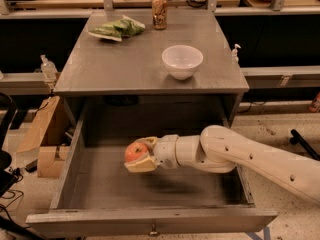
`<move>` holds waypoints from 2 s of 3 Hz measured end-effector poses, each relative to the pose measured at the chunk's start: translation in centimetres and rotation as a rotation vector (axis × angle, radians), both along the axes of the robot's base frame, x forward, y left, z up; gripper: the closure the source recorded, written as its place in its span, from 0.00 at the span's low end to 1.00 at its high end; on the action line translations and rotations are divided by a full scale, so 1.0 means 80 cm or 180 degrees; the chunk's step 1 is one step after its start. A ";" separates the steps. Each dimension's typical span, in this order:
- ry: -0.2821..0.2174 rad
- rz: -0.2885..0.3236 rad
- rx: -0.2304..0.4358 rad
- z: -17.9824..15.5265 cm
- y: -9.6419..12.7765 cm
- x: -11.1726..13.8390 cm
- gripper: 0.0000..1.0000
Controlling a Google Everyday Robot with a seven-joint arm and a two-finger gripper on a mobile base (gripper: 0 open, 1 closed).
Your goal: Place apple into top drawer
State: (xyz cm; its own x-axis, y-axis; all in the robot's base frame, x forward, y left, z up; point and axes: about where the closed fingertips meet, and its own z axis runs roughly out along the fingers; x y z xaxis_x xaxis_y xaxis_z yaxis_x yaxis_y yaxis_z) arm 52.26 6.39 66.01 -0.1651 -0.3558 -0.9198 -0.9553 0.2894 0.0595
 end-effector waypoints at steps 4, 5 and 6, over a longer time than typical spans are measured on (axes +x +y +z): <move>0.0250 0.0130 -0.0203 -0.043 0.018 0.006 0.46; 0.0251 0.0140 -0.0202 -0.043 0.020 0.005 0.22; 0.0254 0.0154 -0.0200 -0.043 0.023 0.004 0.00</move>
Offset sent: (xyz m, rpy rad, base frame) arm 0.0129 0.0158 -0.0553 -0.0940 0.1158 0.0502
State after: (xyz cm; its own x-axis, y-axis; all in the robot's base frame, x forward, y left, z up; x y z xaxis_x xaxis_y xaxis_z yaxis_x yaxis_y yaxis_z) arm 52.59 8.23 62.56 -0.2181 -0.4216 -0.8802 -0.9612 0.2486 0.1191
